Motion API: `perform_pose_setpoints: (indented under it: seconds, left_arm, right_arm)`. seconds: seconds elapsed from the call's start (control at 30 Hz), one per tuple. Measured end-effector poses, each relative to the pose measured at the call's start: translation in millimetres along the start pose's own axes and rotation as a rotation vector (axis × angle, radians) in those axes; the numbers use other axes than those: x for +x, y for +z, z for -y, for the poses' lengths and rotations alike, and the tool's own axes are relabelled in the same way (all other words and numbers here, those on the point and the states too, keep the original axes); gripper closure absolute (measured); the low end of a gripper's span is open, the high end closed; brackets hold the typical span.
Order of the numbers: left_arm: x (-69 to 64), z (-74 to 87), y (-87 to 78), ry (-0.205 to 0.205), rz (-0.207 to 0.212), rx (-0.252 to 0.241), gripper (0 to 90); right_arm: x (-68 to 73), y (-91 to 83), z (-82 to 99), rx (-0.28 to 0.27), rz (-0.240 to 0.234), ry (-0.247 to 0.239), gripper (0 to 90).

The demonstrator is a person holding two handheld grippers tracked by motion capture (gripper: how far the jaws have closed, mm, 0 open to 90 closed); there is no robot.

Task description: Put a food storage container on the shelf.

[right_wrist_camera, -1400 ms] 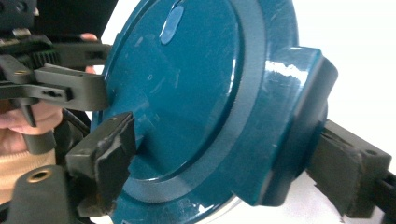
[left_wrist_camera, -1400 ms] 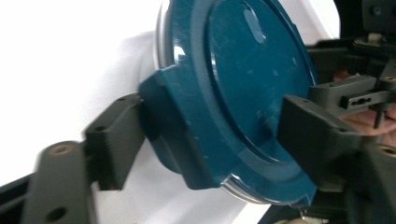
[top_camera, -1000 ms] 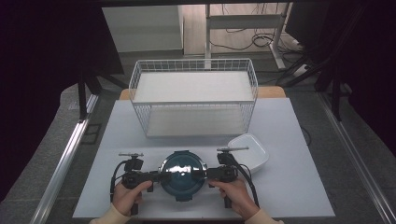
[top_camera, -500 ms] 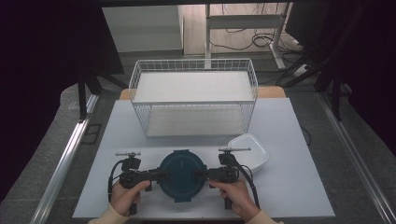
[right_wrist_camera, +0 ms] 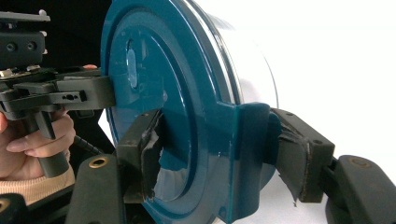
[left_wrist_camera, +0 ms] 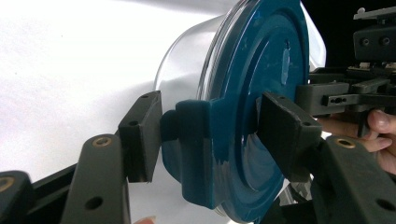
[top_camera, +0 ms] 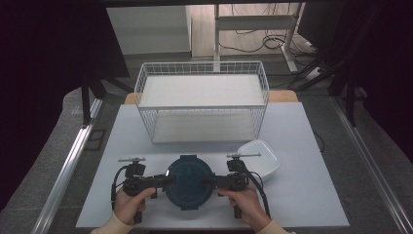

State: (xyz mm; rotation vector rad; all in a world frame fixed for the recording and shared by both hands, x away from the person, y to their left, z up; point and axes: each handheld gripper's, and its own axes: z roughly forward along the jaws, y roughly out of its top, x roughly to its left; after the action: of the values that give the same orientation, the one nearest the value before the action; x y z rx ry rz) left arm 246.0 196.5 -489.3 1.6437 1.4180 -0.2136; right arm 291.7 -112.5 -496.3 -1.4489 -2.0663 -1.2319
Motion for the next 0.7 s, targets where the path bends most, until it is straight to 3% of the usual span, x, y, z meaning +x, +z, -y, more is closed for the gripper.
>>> perform_pose_setpoints:
  seconds: [0.47, 0.7]
  left_arm:
    - [-6.0, -2.7, -3.8, 0.016, 0.021, -0.013, 41.8]
    - [-10.2, -6.4, -4.4, 0.028, 0.022, -0.017, 41.8]
  right_arm:
    - [10.6, -10.7, -5.4, -0.025, 0.023, -0.071, 36.8]
    - [12.2, -14.8, -7.8, -0.035, 0.024, -0.081, 36.8]
